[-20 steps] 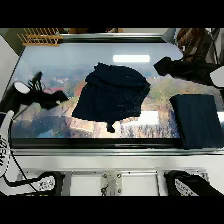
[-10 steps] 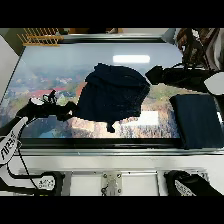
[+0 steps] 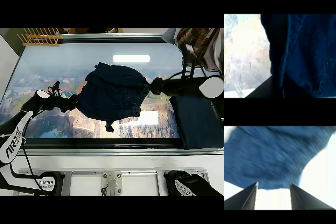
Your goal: Fold the clothes and pants, and hang the long-sleeved shirts on hangers.
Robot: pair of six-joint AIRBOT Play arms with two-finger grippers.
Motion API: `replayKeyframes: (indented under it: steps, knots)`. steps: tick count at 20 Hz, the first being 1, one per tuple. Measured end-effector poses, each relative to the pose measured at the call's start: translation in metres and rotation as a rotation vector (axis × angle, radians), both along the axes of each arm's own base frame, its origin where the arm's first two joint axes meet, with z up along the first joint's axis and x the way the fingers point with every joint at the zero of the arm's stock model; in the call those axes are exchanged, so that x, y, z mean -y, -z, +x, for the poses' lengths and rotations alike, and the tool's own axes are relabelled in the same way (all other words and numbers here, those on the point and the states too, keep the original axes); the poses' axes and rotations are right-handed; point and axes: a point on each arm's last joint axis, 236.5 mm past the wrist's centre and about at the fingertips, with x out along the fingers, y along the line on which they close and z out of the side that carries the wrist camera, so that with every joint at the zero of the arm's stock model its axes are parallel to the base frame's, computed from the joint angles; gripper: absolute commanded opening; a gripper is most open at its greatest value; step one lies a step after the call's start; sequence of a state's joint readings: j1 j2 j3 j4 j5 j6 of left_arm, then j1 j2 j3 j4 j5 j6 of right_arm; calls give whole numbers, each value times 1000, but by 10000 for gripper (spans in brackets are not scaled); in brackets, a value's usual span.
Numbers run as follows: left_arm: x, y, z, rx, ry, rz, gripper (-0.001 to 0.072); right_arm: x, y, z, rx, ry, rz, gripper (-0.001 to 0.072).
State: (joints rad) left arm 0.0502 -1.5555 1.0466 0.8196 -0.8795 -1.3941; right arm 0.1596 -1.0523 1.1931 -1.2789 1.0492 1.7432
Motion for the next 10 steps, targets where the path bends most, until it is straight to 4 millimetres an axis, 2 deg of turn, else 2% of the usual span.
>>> replayKeyframes:
  steps: [1, 2, 4, 6, 8, 10]
  knots:
    - [1, -5, -4, 7, 32, 21, 13, 7, 22, -6, -65, 49, 1, 633]
    - [2, -10, -9, 14, 65, 44, 13, 14, 46, -13, -128, 99, 5, 654]
    - [8, -16, -21, 23, 133, 90, 13, 22, 98, -27, -243, 208, 34, 654]
    - [14, -14, -38, 17, 181, 121, 13, 18, 144, -38, -330, 305, 113, 654]
    - [20, -10, -54, 9, 202, 140, 13, 7, 177, -40, -383, 387, 219, 718]
    - [22, -4, -68, 5, 203, 153, 14, -4, 199, -35, -406, 446, 316, 718]
